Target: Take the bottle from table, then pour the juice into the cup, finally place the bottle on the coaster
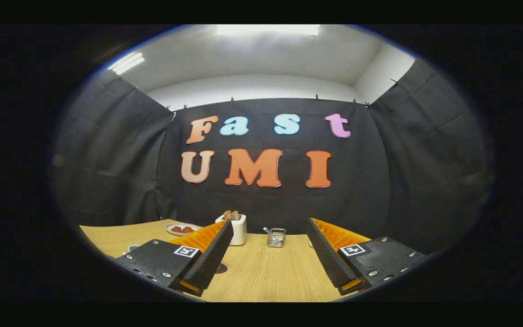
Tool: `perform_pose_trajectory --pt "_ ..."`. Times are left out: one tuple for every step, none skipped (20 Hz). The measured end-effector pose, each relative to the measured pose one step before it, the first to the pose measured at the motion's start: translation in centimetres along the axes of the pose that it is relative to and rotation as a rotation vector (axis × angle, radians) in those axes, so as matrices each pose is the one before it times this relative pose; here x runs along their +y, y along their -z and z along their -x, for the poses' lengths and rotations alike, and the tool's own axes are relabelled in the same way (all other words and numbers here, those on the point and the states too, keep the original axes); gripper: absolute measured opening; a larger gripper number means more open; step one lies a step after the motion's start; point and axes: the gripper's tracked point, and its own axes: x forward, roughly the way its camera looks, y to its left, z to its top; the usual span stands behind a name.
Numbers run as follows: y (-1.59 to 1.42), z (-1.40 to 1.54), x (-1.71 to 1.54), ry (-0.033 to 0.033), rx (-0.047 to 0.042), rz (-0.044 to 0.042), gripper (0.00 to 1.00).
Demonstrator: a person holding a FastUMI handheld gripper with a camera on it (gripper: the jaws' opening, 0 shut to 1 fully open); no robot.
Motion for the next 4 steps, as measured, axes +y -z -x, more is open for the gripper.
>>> perform_pose_trajectory --pt "0.097 -0.002 -0.011 0.00205 0.0016 0.00156 0.97" --pt "0.002 0.001 0.064 -0.00067 0.00322 0.00213 0.97" --pt "0.095 -0.009 0.134 -0.00022 0.00411 0.00149 0.97" --pt "-0.021 -0.049 0.17 -0.00435 -0.00054 0.00145 0.97"
